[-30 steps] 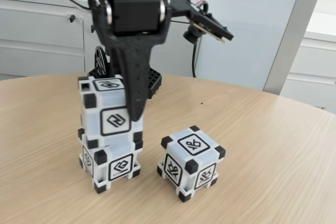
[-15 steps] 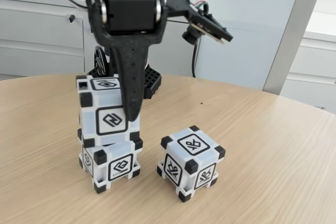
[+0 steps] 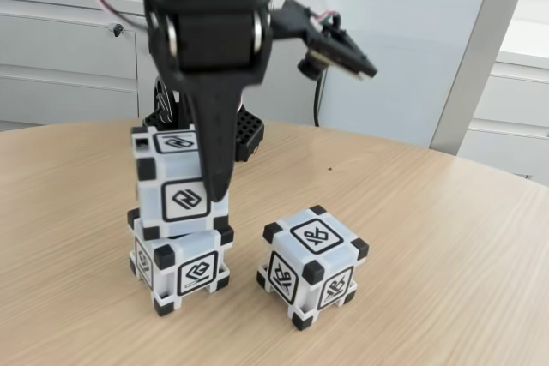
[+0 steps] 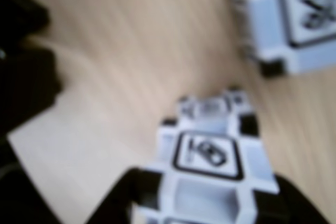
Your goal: Stack cubes from left to right.
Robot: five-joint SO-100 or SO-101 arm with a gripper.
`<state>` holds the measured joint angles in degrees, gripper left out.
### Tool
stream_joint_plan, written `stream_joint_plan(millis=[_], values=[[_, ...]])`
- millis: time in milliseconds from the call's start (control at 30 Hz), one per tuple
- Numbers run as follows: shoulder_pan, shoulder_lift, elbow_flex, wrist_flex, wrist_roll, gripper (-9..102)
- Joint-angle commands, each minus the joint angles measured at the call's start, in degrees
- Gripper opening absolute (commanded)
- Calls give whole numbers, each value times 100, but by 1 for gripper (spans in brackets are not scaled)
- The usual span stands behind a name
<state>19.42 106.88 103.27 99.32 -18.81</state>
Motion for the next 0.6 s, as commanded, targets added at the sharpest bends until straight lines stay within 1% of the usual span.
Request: stream_joint_plan(millis=[0, 200, 367, 500, 567], values=[[-26, 26, 369, -9, -35, 19], [-26, 132, 378, 9, 70, 25], [-26, 149, 360, -9, -158, 45], [-26, 264, 360, -9, -246, 52], [-26, 457, 352, -9, -246, 53]])
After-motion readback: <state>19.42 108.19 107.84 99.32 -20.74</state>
